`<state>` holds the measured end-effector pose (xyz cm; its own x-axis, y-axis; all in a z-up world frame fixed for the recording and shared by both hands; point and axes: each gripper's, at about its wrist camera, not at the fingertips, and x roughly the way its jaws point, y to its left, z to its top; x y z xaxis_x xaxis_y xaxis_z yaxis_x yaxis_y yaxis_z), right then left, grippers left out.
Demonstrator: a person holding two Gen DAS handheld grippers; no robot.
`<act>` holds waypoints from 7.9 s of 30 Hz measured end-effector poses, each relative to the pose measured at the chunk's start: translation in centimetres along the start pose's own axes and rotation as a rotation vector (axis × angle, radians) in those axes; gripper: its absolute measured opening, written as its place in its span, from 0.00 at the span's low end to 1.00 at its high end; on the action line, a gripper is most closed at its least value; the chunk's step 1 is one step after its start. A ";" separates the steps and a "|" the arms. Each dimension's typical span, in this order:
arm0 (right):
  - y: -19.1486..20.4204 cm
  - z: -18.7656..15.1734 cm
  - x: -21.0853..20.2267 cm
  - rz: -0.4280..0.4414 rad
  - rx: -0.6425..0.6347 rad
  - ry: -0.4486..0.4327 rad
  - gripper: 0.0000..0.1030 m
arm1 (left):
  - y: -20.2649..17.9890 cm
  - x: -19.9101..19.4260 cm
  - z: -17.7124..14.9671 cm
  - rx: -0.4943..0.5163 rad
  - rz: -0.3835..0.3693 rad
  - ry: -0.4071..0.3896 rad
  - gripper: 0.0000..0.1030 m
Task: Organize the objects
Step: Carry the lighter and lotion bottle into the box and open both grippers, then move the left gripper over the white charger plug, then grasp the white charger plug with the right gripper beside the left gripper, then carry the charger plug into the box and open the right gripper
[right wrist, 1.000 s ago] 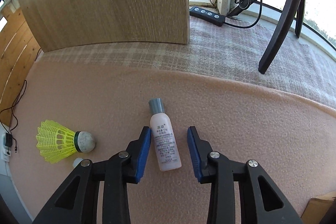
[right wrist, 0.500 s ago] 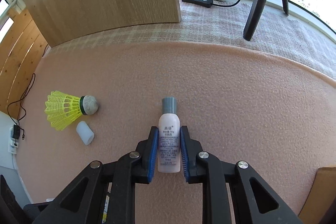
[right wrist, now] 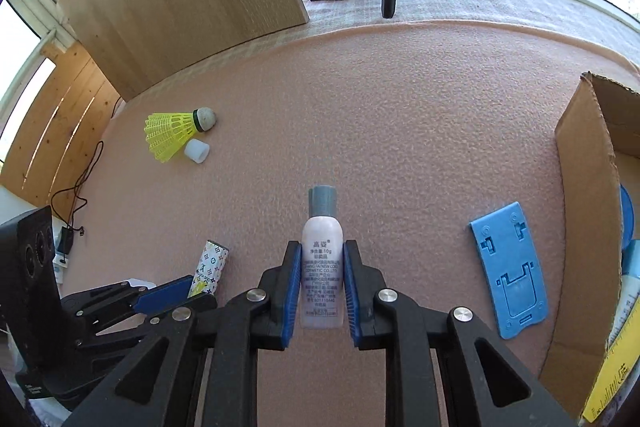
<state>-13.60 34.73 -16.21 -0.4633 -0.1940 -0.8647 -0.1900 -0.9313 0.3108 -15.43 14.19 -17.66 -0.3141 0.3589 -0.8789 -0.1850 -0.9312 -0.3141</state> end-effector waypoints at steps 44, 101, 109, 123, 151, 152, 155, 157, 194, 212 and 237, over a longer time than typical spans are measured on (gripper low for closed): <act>-16.4 -9.8 -18.9 -0.241 0.264 -0.261 0.18 | -29.8 3.9 4.8 0.445 -0.170 -0.045 0.24; 0.6 -7.5 -11.8 -0.066 0.072 -0.153 0.67 | 2.4 -11.1 -2.5 0.158 0.071 -0.133 0.55; 4.0 -8.4 -9.4 -0.050 0.073 -0.115 0.67 | 5.4 -10.7 -4.7 0.242 0.063 -0.059 0.42; 6.4 -10.2 -8.1 -0.054 0.141 -0.105 0.67 | 6.7 -8.3 -4.0 0.341 0.038 0.002 0.32; 12.3 -9.0 -4.0 -0.006 0.104 -0.054 0.67 | 14.6 -7.7 -0.9 0.260 0.027 0.004 0.32; 12.4 -8.8 -3.8 -0.002 0.106 -0.050 0.67 | 14.9 -7.6 -0.8 0.252 0.012 0.009 0.32; 12.6 -8.2 -2.8 0.027 0.126 -0.037 0.67 | 15.6 -7.2 -0.5 0.236 -0.040 0.021 0.32; 12.6 -7.8 -2.0 0.058 0.152 -0.024 0.67 | 15.5 -6.8 -0.5 0.241 -0.083 0.036 0.34; 14.3 -1.6 7.8 0.183 0.061 0.196 0.26 | 10.7 -4.5 -2.2 0.074 -0.121 0.006 0.43; 5.8 -1.5 -3.9 0.140 0.138 -0.001 0.26 | -3.4 -7.0 0.0 0.237 -0.185 -0.103 0.43; -13.6 -6.1 -16.1 -0.017 0.394 -0.176 0.26 | -28.7 -0.2 -0.7 0.557 -0.357 -0.023 0.42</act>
<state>1.73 48.64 -8.91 -0.5911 -0.0925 -0.8012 -0.4989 -0.7387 0.4533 -9.40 40.76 -8.71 -0.1630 0.6461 -0.7457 -0.7336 -0.5848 -0.3463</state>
